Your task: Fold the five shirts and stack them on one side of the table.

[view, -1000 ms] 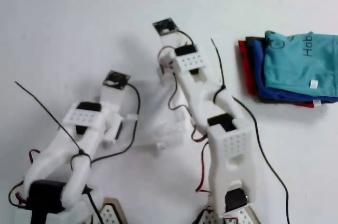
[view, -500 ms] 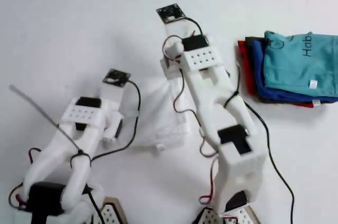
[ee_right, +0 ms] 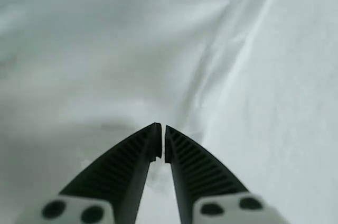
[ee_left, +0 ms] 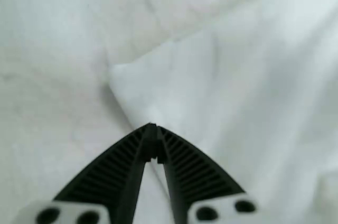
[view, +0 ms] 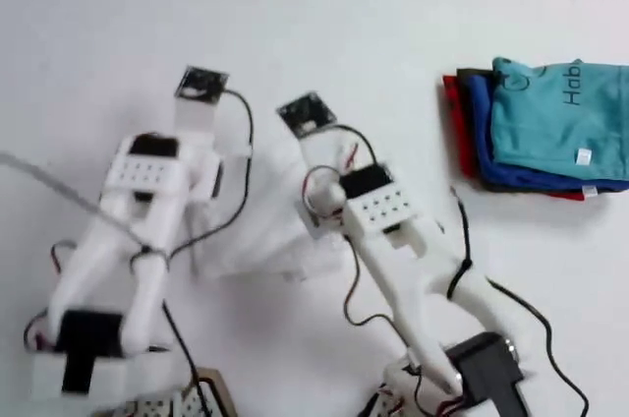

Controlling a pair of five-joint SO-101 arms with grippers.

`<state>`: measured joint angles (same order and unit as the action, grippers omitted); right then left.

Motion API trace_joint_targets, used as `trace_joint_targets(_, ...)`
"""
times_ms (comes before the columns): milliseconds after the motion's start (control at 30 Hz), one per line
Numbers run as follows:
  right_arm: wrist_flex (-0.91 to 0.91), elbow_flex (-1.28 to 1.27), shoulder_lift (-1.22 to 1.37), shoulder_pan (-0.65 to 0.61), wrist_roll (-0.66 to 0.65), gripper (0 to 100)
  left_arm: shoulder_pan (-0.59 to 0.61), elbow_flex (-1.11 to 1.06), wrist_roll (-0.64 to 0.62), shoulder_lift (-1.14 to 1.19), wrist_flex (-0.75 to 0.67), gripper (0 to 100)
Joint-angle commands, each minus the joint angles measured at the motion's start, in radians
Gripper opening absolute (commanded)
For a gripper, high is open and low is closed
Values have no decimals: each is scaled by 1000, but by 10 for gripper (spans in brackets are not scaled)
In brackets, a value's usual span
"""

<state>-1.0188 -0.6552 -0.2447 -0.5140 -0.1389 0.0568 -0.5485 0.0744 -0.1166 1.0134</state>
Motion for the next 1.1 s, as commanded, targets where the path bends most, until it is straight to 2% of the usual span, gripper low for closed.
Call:
trace_joint_targets(0,18,-32,-56,-7,-46,20,12,150,-38,149,-15,26)
trace_joint_targets(167,21,-110,-58,-12,-81,20,6,237,-51,295,5,26)
trace_joint_targets(467,85,-239,-65,-4,-144,20,12,240,-44,408,8,26)
trace_joint_targets(633,88,-157,-91,-4,-137,23,11,243,-44,408,8,26)
trace_joint_targets(800,-4,-6,-159,-2,-135,31,14,237,-46,368,35,26)
trace_joint_targets(900,-50,81,-150,-2,-103,100,21,232,-44,307,75,26)
trace_joint_targets(1067,-51,155,-59,-2,55,238,103,234,-43,203,132,27)
